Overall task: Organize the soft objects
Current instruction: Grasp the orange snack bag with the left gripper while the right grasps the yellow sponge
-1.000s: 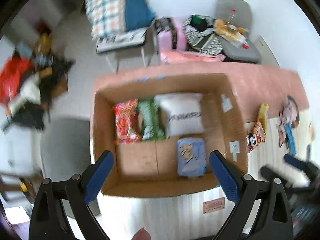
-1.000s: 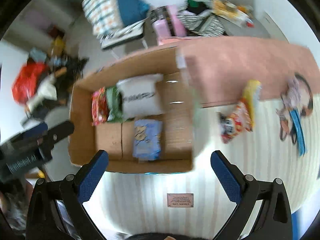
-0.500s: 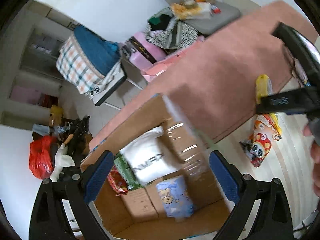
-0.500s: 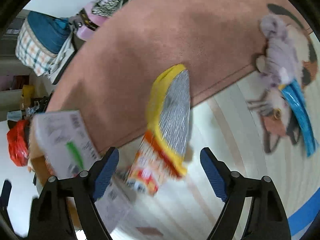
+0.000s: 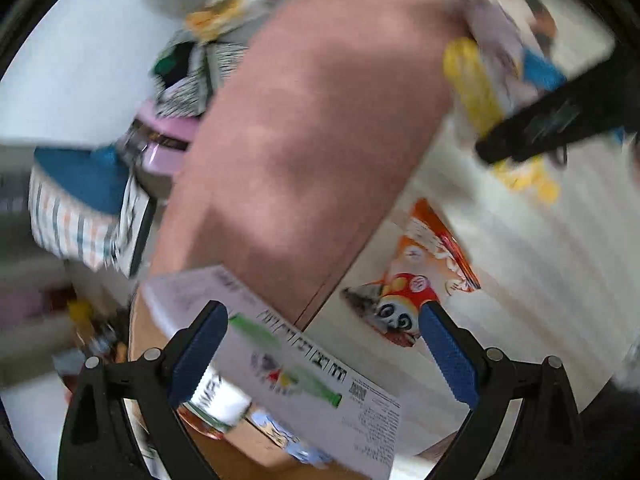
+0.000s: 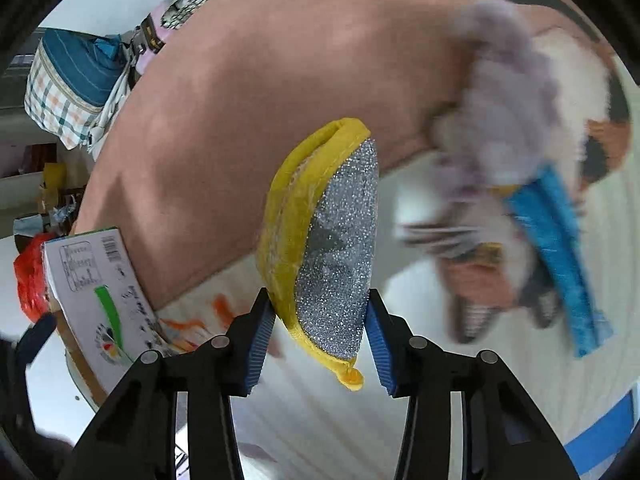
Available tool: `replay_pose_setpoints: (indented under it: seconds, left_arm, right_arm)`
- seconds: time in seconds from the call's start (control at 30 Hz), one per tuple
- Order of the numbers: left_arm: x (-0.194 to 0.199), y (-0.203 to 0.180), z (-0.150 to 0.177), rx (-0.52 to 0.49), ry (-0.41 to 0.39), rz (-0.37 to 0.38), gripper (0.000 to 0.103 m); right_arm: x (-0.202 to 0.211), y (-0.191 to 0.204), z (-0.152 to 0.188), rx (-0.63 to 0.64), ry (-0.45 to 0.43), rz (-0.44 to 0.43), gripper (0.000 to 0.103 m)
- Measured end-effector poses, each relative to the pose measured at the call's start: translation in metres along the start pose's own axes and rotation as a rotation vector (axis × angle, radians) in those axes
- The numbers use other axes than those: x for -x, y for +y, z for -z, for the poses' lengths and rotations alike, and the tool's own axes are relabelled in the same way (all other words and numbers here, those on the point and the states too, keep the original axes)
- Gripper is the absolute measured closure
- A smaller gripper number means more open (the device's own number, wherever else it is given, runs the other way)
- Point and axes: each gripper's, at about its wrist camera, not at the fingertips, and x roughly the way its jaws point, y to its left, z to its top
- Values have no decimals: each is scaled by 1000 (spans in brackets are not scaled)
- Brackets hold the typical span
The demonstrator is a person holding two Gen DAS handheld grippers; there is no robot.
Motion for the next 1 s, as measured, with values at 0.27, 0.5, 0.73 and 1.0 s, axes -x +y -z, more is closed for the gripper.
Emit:
replay_pose_setpoints:
  seconds: [0.27, 0.5, 0.73, 1.0]
  left_arm:
    - [-52, -52, -19, -214, 158, 67, 5]
    - [-66, -41, -27, -94, 188, 142, 13]
    - [-67, -6, -16, 186, 204, 354, 32]
    - [-64, -43, -13, -46, 210, 168, 31]
  right_arm:
    - [11, -51, 13, -17, 12, 20, 56]
    - [5, -64, 26, -9, 40, 19, 56]
    - [-15, -42, 28, 52, 71, 72, 53]
    - [-26, -27, 29, 70, 85, 92, 43]
